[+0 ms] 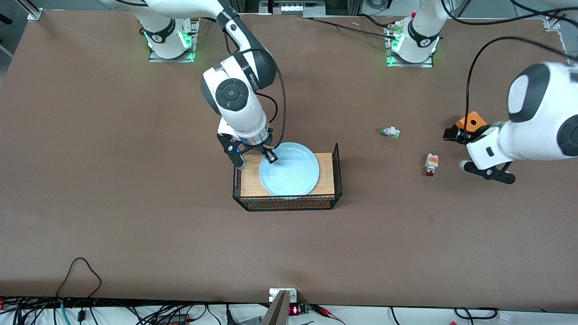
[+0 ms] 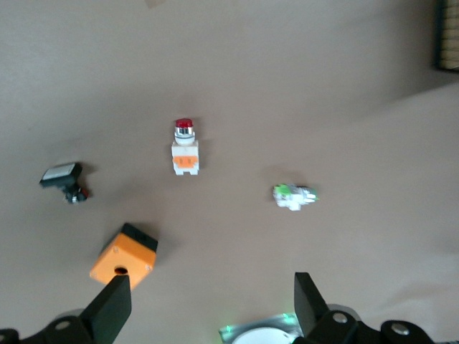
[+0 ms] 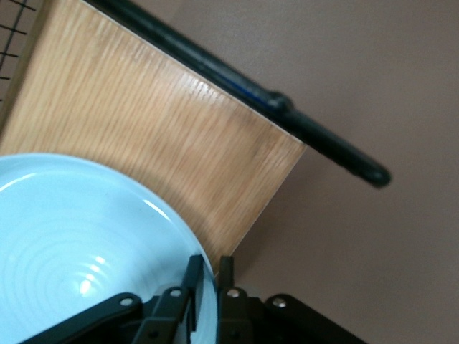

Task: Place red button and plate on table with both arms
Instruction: 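Lower the button onto the table while the right gripper grips the plate rim, then lift the plate out of the tray with the right gripper while the left gripper withdraws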

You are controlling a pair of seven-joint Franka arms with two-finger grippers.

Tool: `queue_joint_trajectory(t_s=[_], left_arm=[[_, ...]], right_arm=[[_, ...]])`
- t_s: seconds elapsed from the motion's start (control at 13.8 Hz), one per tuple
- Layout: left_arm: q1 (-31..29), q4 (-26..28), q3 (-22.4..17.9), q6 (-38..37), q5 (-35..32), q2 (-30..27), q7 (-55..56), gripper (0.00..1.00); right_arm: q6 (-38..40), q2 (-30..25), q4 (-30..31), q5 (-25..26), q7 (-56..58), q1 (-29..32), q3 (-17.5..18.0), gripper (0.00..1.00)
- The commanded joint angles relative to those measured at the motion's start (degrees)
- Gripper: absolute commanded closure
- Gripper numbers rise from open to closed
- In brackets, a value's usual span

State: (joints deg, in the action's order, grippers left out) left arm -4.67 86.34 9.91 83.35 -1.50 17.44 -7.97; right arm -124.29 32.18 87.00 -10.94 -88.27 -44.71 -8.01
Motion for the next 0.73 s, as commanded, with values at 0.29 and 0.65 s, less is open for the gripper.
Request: queue_joint_trajectory(t_s=[0.29,0.65], left_arm=[[7.6,3.4,-10.8,9.2,0.5,-11.1,4.8,0.00],[11.5,11.7,-13.6,12.6,1.2,-17.0,5.2,0.00]], right_arm=[[7.9,-5.9,-0.5,-0.8,2.0,-0.4,-0.6,1.00],[16.8,-13.2,-3.8,-6.4,4.2,4.1,-1.3,1.00]])
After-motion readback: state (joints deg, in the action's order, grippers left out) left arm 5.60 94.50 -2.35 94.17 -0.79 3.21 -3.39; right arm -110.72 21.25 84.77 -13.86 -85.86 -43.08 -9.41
